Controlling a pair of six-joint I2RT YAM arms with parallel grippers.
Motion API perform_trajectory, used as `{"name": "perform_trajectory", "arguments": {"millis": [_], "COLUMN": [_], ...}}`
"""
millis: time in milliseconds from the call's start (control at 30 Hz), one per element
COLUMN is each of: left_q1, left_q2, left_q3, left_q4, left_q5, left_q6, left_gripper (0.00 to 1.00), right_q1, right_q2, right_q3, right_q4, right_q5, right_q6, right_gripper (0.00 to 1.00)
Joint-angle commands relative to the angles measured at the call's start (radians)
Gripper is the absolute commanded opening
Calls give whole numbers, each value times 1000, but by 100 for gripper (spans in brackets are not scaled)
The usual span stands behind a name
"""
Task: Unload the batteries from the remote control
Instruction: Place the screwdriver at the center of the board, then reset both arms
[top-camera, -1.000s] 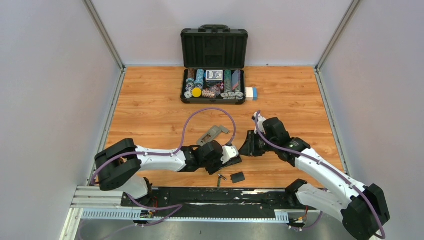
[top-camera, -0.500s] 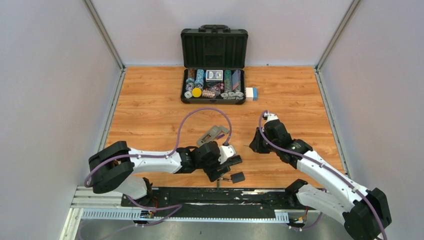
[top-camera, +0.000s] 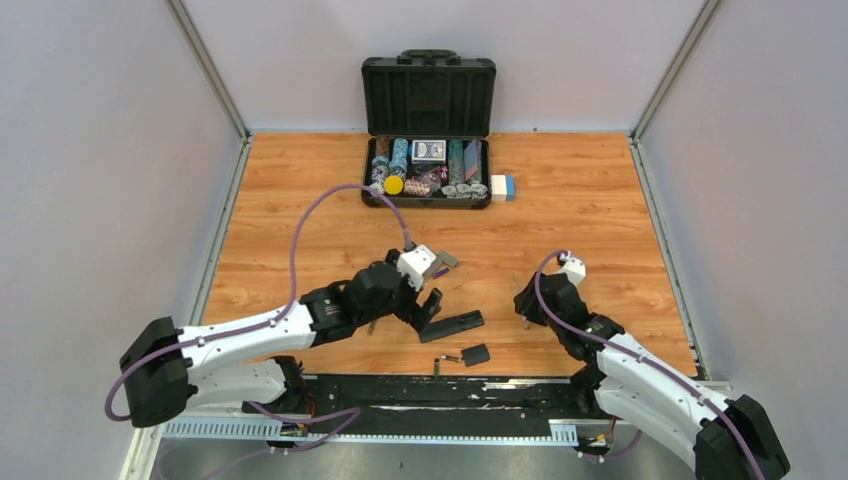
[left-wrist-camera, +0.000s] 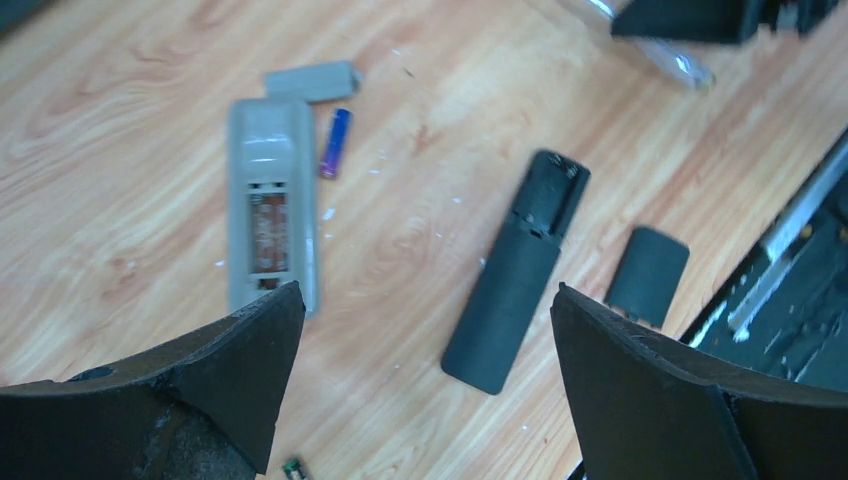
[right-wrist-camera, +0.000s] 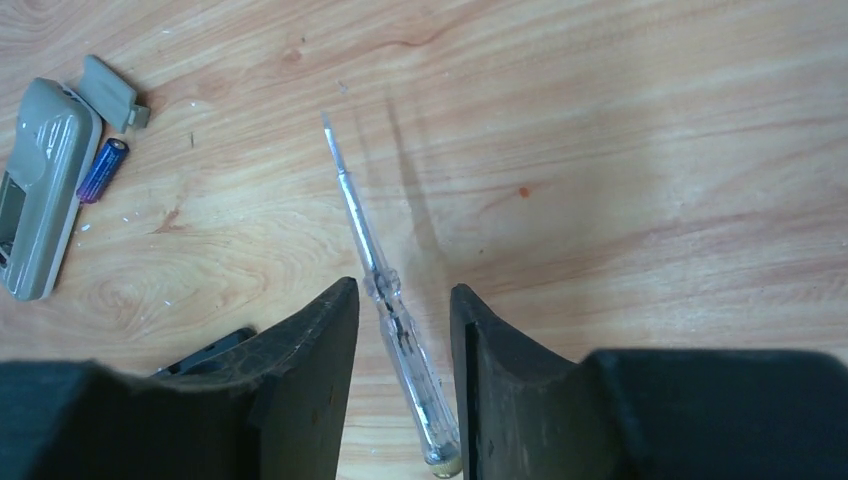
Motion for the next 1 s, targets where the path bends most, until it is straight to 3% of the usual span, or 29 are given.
{"name": "perform_trajectory", "arguments": {"millis": [0,267,367,533,733,967], "left_q1": [84,252,319,365,368,368], "left_q2": [-101,-210,-233,-255,-184,-200], "left_q3": [-23,-46,-51,-28,90,100], "left_q4": [14,-19,-45,-154,-359,-364], "left_q5": [-22,23,61,-80,-256,-344], "left_q6": [-113,-249,-297,-377,-398,-424], "left_gripper": [100,100,100,100,100,100], "right_q1": [-4,-3,-3,-9,-29,-30], "right_q2": [-40,-130,-176,-199,-139,-128], "right_q3": [-47,-33,19,143,260,300], "right_q4": [87,-5,-50,-160,-225,-223], "right_q5": [-2,-49,-31,56,81,124], "right_q6": [82,35,-25,-137,-192,-173], "right_gripper": [42,47,66,83,88,97]}}
